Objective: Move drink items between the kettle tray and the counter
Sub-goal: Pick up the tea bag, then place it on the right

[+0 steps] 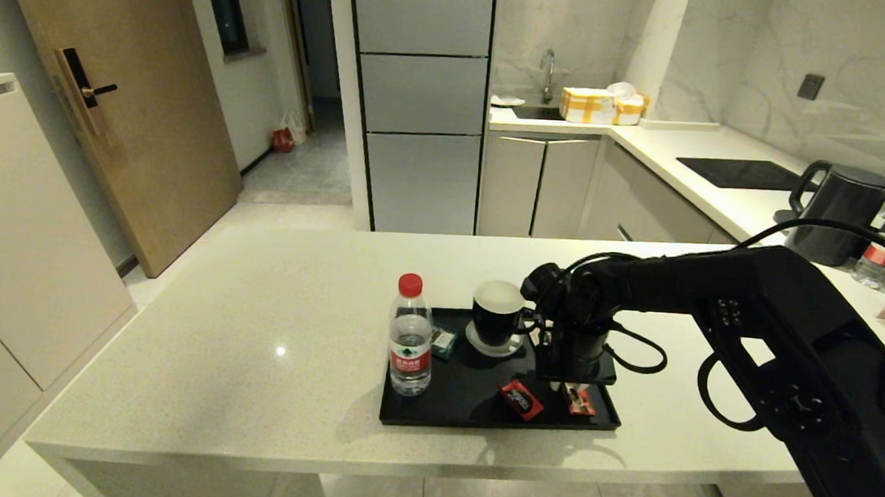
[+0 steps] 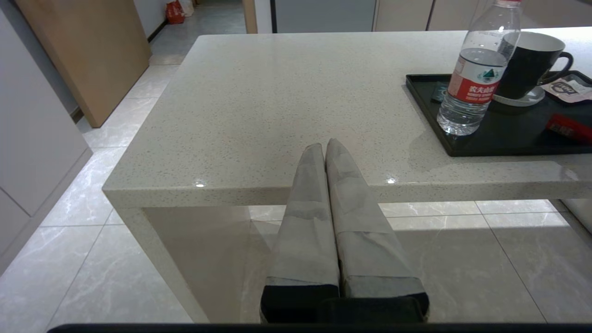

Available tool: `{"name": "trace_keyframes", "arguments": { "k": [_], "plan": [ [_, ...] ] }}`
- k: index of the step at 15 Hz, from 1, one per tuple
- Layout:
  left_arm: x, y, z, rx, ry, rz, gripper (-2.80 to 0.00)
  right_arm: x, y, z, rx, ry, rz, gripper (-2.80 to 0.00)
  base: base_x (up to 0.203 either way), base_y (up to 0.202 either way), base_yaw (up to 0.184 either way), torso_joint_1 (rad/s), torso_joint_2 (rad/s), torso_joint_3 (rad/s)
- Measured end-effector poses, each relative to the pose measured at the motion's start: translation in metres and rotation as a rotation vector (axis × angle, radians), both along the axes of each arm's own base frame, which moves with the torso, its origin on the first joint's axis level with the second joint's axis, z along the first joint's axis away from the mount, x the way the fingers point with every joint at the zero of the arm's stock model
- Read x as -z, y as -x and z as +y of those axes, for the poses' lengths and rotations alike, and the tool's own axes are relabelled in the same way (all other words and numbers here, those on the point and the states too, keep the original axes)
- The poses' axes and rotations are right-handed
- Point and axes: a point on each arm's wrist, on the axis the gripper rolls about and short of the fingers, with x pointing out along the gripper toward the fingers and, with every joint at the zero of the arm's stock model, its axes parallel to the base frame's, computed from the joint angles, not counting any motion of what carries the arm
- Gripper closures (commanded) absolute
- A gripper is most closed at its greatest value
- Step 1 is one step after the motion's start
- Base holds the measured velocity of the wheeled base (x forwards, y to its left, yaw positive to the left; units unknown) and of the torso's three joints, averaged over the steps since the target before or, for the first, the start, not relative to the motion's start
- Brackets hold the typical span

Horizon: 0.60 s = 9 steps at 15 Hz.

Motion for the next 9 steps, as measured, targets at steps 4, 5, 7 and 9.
{"name": "trace_keyframes", "arguments": {
  "k": [4, 5, 7, 9],
  "plan": [
    [0.0, 0.0, 0.0, 0.0, 0.0, 0.0, 0.0, -0.011, 0.003, -0.007, 0.05, -0.019, 0.004, 0.0, 0.0, 0.0, 0.0, 0.0, 0.0, 0.0],
    [0.0, 0.0, 0.0, 0.0, 0.0, 0.0, 0.0, -0.015, 0.003, -0.009, 0.066, -0.025, -0.002, 0.0, 0.0, 0.0, 0.0, 0.0, 0.0, 0.0],
    [0.0, 0.0, 0.0, 0.0, 0.0, 0.0, 0.0, -0.03, 0.0, -0.022, 0.119, -0.045, -0.036, 0.0, 0.0, 0.0, 0.0, 0.0, 0.0, 0.0],
    [0.0, 0.0, 0.0, 0.0, 0.0, 0.0, 0.0, -0.049, -0.009, -0.062, 0.223, -0.056, -0.066, 0.0, 0.0, 0.0, 0.0, 0.0, 0.0, 0.0]
  ]
}}
